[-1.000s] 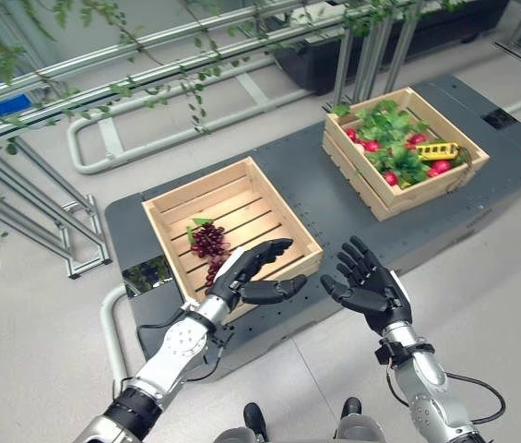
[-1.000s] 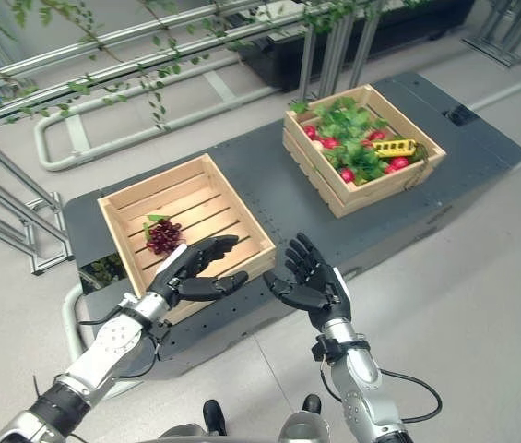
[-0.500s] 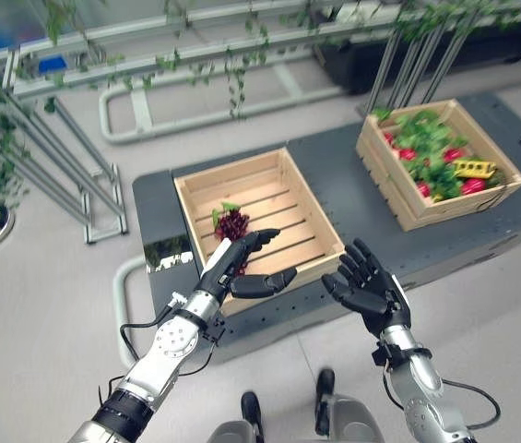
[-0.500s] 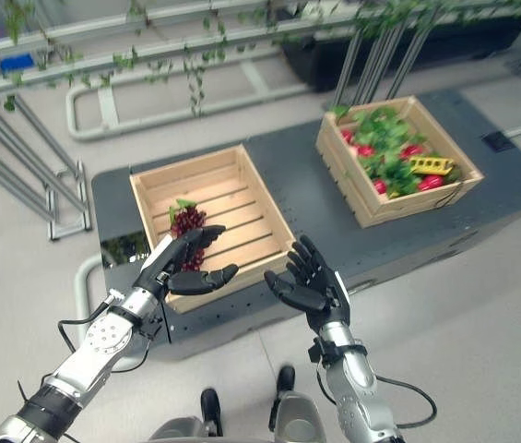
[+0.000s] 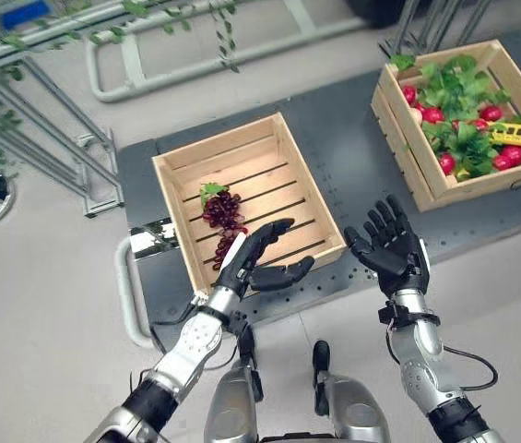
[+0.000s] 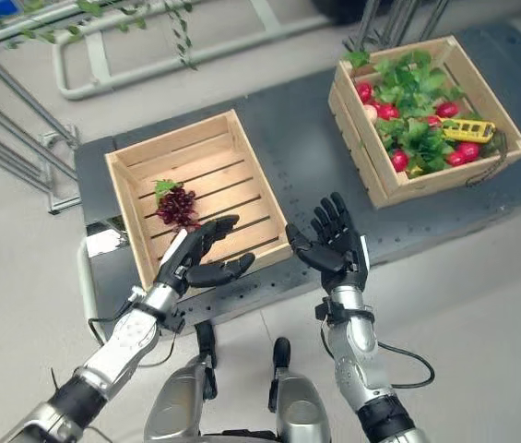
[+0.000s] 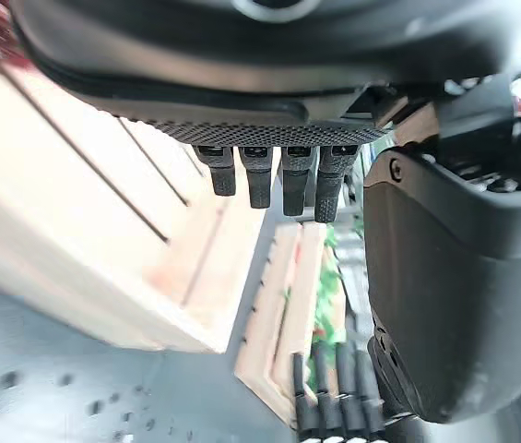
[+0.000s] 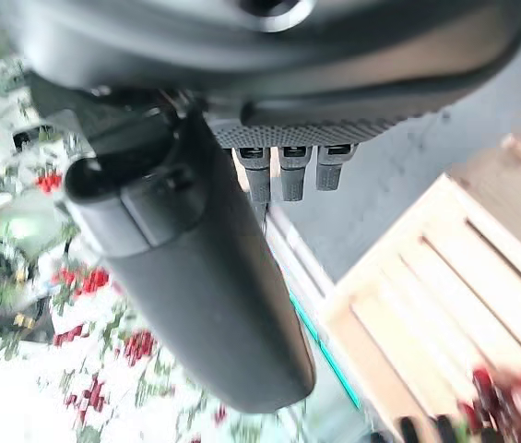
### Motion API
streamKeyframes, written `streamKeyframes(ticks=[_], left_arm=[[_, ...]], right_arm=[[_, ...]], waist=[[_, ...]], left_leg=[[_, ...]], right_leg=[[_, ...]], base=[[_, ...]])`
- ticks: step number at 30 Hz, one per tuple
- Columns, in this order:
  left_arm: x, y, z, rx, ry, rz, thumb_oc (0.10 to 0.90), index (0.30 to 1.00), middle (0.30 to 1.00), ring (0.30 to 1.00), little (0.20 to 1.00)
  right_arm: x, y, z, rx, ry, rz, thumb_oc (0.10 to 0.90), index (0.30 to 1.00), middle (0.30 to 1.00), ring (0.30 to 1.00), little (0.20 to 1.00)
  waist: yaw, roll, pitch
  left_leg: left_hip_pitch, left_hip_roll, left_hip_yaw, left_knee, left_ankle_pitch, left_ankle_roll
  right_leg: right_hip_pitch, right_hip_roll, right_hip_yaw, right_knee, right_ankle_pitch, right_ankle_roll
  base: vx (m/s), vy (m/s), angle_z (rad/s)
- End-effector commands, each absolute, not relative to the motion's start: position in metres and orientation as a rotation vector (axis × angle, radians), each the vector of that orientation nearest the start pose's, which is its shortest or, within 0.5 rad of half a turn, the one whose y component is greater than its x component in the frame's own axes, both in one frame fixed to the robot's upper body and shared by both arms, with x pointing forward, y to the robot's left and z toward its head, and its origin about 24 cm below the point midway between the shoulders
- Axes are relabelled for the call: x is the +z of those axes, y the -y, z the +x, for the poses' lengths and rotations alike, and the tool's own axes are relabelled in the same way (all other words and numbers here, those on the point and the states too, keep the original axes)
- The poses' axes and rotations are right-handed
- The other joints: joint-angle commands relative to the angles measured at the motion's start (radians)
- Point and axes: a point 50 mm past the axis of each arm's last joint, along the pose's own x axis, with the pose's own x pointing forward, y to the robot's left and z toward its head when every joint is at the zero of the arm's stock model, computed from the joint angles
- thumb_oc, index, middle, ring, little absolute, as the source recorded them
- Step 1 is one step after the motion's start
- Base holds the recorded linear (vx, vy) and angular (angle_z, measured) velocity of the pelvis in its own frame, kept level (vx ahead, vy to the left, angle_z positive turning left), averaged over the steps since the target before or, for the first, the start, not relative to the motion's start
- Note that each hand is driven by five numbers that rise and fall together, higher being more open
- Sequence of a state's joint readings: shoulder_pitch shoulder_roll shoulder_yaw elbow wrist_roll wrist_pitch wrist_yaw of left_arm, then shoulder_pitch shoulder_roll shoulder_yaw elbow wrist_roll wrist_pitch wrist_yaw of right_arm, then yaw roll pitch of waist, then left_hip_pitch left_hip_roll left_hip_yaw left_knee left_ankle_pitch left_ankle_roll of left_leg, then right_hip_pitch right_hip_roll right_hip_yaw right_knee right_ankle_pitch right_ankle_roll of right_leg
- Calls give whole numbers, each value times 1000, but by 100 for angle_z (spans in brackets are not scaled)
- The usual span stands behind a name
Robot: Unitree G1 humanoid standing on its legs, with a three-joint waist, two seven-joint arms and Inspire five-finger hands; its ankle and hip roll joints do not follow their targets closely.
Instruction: Pick up the fruits from the basket on one side to the basket on the other side
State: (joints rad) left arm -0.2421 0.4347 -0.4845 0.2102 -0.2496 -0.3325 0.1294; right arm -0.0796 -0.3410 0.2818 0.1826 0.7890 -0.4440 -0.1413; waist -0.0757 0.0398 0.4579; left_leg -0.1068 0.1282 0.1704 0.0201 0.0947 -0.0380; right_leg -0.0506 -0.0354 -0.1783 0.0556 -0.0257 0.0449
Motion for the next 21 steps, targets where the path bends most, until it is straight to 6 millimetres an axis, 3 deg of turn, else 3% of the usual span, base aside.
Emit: streamKeyframes(ticks=[1,5,16,20,21], left_arm=[[121,-127,277,-271,537,132,800,900,900,900,900],[136,-121,282,-229,609,238,800,900,900,900,900],[170,-158,306,181,621,100,800,900,900,900,900],[172,-171,317,277,552,106,800,900,900,900,900],[167,-172,328,281,478,216,800,900,900,900,900]], right_arm=[[85,172,260,15,401,500,800,900,900,900,900],[95,170,264,0,423,484,800,900,900,900,900],[100,173,271,-63,398,444,800,900,900,900,900],[100,170,274,-53,381,434,800,900,900,900,900],[101,168,276,-39,371,426,800,900,900,900,900]], waist=[[10,-33,-25],[10,-35,4],[3,-30,49],[-3,-32,57],[-11,-34,62]], left_leg=[[19,-13,4,33,-65,-10],[-17,-20,-17,49,-62,-17],[-65,-32,-43,40,-43,-25],[-72,-35,-44,30,-37,-27],[-74,-34,-39,23,-33,-28]], right_leg=[[-17,-100,-17,83,-33,5],[-36,-95,-13,77,-27,0],[-38,-86,0,41,-33,-7],[-40,-80,5,32,-35,-8],[-45,-76,7,30,-34,-6]], base=[[5,58,-19],[-8,19,14],[19,15,6],[7,41,-1],[0,51,-2]])
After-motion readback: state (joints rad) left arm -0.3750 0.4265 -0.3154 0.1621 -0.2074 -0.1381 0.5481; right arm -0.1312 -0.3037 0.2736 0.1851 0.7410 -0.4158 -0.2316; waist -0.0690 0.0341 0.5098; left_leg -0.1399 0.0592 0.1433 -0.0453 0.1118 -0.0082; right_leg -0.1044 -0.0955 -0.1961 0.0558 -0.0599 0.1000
